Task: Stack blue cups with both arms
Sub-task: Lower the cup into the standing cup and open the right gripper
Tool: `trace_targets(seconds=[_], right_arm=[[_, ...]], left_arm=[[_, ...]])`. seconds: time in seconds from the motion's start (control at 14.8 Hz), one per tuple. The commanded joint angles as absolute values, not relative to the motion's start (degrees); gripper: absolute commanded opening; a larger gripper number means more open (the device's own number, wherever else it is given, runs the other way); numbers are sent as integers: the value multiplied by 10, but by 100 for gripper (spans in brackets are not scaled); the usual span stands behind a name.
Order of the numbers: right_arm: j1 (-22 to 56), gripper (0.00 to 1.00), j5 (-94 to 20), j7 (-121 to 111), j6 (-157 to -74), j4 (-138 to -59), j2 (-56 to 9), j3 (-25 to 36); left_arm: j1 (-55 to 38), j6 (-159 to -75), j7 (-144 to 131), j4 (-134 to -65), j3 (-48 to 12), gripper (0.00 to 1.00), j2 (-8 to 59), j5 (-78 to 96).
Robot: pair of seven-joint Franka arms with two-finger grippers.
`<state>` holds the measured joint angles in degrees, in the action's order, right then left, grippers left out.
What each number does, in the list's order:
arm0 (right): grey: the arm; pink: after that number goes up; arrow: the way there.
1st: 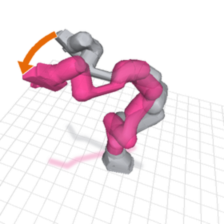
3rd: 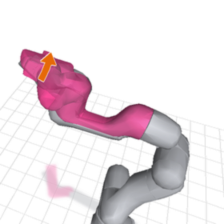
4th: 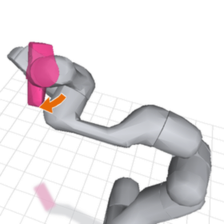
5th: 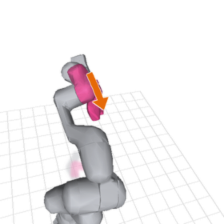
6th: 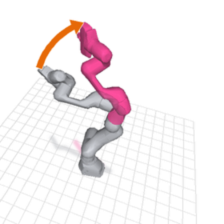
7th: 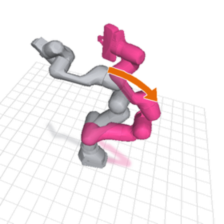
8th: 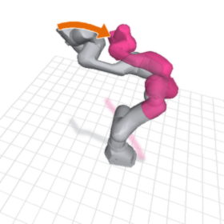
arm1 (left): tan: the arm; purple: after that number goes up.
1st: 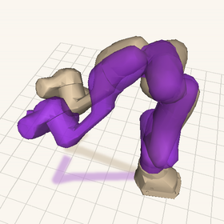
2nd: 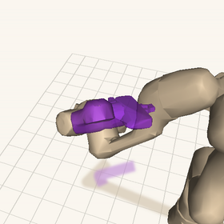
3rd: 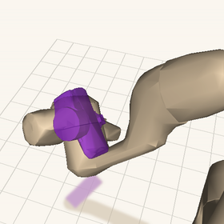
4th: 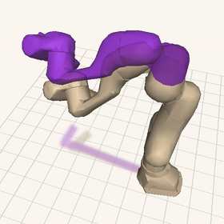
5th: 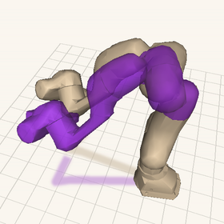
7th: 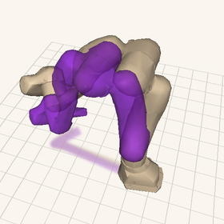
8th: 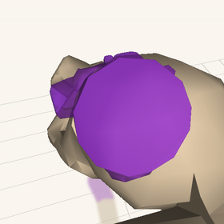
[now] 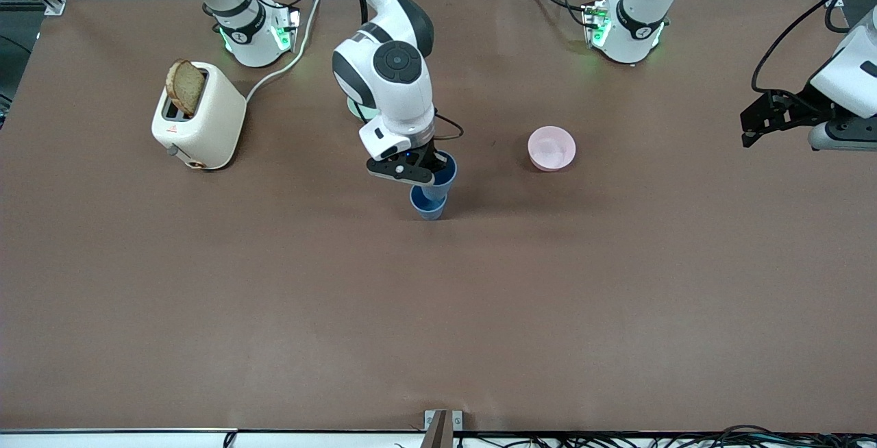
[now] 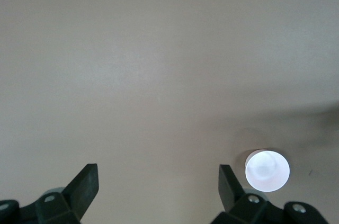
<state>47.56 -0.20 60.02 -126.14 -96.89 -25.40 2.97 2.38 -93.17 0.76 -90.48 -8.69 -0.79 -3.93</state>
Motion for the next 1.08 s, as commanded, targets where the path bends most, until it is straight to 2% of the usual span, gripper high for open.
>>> trace_targets(seconds=[0.0,1.01], right_arm=[[468,0,1,596,-1264,-971,-257,28],[450,0,-7,577,-1248,-969,-241,29]], left_arm=[[21,-919,15,-887,-90,100,0,-48],[26,-918,17,-888,-90,100,-1,-50]])
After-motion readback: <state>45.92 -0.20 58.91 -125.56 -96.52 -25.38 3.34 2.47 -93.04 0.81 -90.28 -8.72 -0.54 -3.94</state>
